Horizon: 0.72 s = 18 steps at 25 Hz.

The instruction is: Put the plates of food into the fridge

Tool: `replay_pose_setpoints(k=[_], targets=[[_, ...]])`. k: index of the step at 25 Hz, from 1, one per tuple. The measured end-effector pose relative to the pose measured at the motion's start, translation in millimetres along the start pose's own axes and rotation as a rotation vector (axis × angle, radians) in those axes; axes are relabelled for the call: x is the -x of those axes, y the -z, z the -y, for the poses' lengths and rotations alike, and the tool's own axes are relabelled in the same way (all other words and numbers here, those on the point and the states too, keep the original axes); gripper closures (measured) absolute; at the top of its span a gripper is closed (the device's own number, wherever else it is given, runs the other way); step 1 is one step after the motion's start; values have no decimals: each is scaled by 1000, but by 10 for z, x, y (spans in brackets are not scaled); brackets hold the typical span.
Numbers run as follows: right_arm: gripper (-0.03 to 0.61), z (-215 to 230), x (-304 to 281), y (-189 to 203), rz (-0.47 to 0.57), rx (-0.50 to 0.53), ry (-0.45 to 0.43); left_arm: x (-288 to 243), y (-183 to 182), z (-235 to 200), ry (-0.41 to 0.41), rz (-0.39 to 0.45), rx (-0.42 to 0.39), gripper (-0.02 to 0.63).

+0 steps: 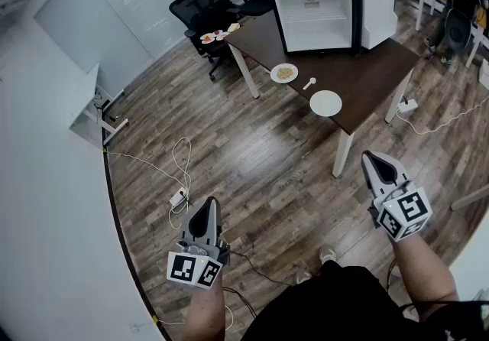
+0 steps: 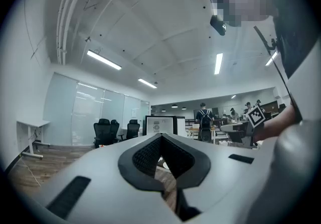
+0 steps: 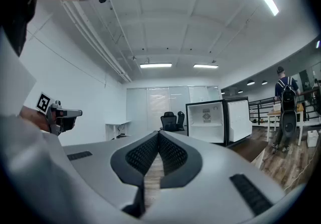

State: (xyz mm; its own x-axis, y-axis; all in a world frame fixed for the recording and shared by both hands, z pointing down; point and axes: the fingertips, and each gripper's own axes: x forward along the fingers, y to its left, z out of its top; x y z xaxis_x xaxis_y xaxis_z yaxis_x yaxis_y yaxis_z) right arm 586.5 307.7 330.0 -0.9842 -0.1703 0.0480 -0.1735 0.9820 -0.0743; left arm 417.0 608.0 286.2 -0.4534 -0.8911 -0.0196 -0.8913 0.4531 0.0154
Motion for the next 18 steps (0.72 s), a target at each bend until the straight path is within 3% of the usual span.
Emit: replay_pose_setpoints(k=[10, 18], targets=[[572, 378, -344, 123, -5, 25, -52, -596, -52, 169, -7, 20, -49, 611], [572, 723, -820, 408, -46, -42, -44, -1061, 67, -37, -32, -8, -58, 611]])
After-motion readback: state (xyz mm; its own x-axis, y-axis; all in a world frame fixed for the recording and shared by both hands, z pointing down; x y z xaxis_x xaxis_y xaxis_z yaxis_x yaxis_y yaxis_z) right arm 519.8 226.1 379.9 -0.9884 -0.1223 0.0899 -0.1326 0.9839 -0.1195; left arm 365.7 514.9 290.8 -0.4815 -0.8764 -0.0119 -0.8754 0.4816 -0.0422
